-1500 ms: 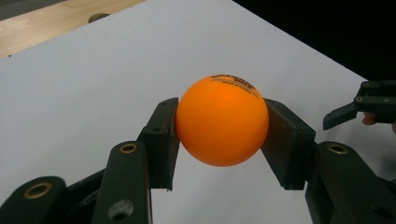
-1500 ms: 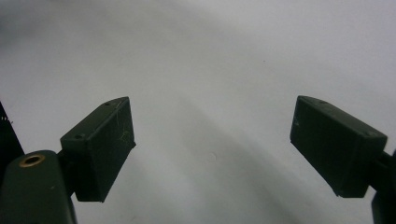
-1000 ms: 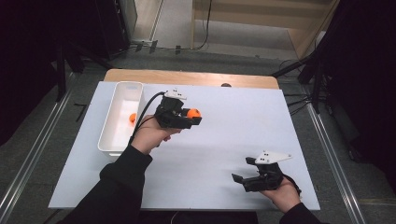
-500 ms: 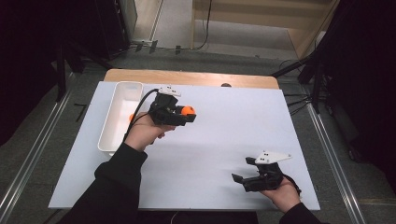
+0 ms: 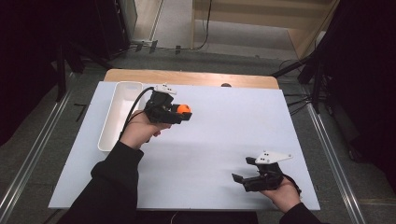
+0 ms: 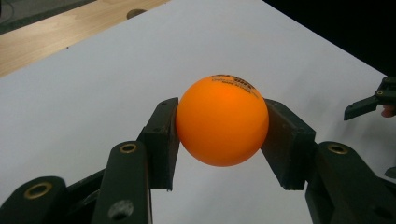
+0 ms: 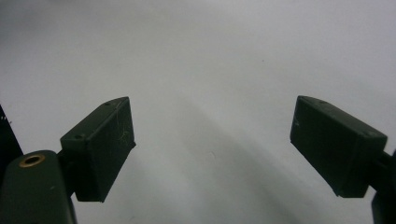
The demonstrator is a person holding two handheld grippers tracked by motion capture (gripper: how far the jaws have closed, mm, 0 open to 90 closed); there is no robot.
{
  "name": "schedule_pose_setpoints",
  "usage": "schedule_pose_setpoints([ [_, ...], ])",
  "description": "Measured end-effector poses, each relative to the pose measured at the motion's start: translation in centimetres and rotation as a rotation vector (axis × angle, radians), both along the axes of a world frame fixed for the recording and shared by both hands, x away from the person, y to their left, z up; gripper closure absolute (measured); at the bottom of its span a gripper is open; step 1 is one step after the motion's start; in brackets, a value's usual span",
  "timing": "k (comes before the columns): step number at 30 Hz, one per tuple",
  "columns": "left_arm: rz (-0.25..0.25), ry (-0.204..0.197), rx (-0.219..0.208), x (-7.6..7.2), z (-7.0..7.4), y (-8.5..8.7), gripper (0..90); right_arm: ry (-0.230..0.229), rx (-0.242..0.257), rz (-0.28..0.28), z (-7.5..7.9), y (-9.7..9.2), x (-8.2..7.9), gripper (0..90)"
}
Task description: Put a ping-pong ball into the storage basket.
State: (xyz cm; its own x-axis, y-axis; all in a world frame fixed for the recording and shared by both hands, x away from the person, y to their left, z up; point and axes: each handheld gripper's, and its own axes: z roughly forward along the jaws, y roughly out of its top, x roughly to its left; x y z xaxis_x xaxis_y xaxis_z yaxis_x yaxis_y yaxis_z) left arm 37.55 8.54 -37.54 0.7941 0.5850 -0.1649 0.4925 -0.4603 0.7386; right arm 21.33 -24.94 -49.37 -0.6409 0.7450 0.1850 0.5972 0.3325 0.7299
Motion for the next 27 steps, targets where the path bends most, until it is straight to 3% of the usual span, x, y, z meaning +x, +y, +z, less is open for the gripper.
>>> schedule_pose_setpoints([
  [27,0.059,-0.008,0.008,1.1,0.6,2.6,50.6,-0.003,-0.001,0.001,0.0,0.0,0.0,12.3],
])
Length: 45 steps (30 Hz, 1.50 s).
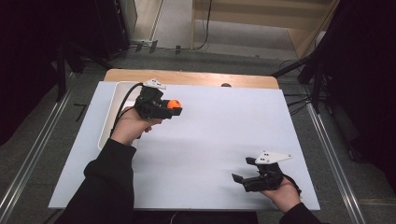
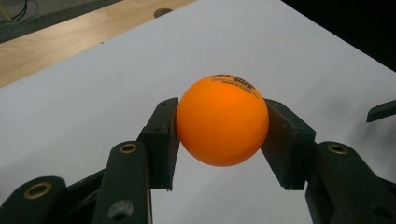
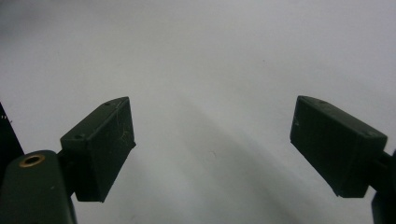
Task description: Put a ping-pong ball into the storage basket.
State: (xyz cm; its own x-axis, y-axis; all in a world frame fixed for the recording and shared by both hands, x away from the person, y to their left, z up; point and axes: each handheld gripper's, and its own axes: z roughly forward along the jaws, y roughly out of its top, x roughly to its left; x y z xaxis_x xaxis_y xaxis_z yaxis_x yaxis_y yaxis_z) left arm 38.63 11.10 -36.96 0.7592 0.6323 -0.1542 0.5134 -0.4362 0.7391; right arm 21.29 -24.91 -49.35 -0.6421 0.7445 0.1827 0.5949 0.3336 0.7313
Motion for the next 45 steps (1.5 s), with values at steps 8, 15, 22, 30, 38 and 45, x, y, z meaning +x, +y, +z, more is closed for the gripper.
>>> schedule_pose_setpoints([
  [8,0.027,-0.002,-0.008,0.4,0.1,0.9,50.6,0.004,-0.001,0.002,0.0,0.0,0.0,12.3],
  [15,0.057,-0.023,0.013,0.7,0.0,1.5,50.6,0.008,-0.004,0.005,0.0,0.0,0.0,12.3],
  [22,0.087,-0.034,0.020,1.0,0.0,2.3,50.5,0.007,-0.007,0.005,0.0,0.1,0.0,12.3],
  [30,0.138,-0.045,0.024,1.4,0.0,3.2,50.5,-0.003,-0.004,0.007,0.0,0.0,0.0,12.3],
  [38,0.176,-0.049,0.023,1.6,0.2,4.2,50.5,0.005,-0.005,0.007,0.0,0.0,0.0,12.3],
  [45,0.209,-0.065,0.033,1.8,0.2,4.8,50.5,0.004,-0.009,0.011,0.0,0.1,0.0,12.3],
])
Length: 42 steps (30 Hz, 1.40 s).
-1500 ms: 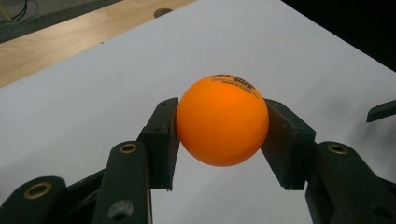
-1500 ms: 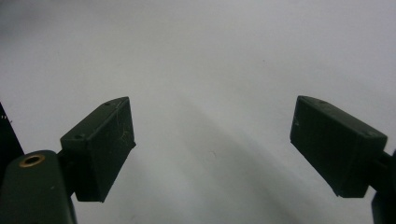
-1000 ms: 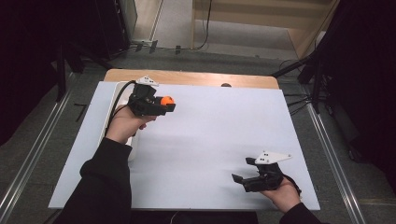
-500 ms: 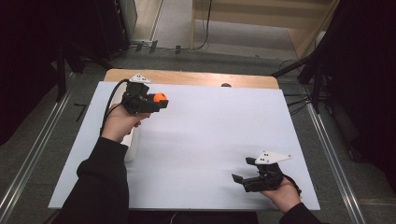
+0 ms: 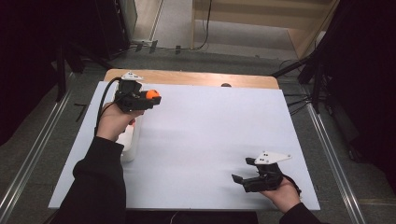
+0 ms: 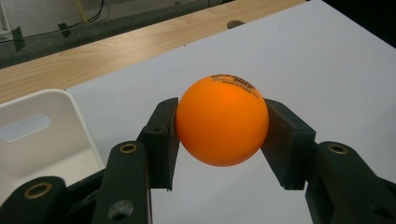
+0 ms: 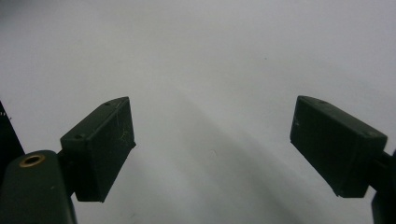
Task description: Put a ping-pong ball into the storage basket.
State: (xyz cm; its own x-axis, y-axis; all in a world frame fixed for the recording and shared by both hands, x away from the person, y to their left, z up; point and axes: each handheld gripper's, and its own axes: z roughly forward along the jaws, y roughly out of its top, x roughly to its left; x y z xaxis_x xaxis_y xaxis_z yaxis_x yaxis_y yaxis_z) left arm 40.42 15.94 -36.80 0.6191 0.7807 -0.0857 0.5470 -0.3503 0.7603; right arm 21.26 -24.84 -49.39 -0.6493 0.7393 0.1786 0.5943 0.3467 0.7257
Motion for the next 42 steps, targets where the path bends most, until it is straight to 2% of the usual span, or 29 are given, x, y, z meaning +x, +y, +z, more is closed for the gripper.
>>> schedule_pose_setpoints([
  [15,0.055,-0.008,-0.003,0.5,-0.2,1.3,50.5,0.003,-0.002,-0.001,0.0,0.0,0.0,12.3],
  [29,0.133,-0.004,-0.037,1.0,-0.4,3.4,50.5,0.004,-0.006,-0.001,-0.1,0.0,0.0,12.3],
  [42,0.220,-0.021,-0.003,1.4,-0.8,4.3,50.4,0.003,-0.006,0.001,-0.1,0.0,0.0,12.3],
])
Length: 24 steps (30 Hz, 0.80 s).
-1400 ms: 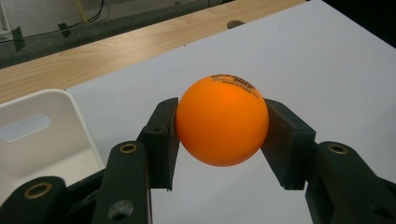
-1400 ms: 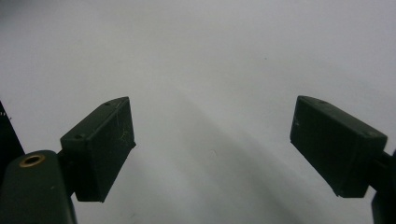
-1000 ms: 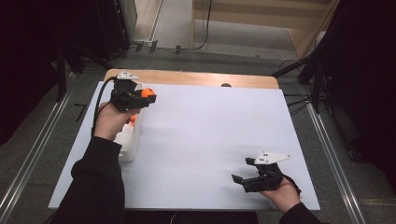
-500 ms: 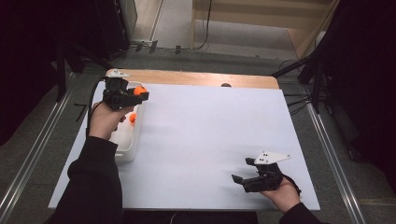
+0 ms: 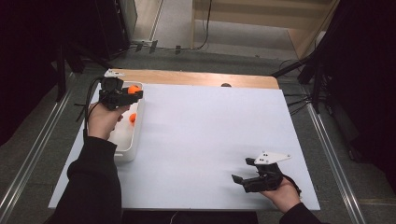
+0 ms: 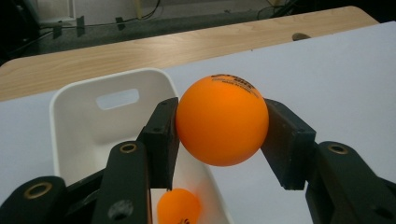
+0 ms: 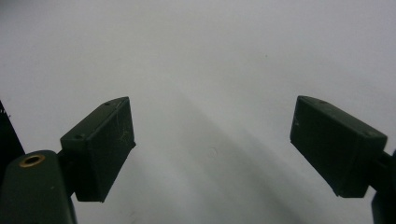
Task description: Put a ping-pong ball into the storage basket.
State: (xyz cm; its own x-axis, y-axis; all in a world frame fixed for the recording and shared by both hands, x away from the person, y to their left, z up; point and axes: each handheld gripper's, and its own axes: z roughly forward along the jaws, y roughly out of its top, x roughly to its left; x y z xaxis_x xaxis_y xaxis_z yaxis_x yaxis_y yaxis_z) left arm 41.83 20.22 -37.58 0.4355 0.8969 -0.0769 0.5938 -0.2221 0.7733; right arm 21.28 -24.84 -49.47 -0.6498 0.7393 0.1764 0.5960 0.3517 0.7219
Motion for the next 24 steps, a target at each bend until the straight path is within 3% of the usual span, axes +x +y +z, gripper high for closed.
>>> schedule_pose_setpoints([
  [8,0.055,-0.001,0.020,0.3,-0.6,0.9,50.4,0.002,-0.004,0.005,0.0,0.0,0.0,12.3],
  [24,0.119,-0.004,0.008,0.9,-1.5,1.8,50.4,0.002,0.000,0.009,0.0,0.0,0.0,12.3],
])
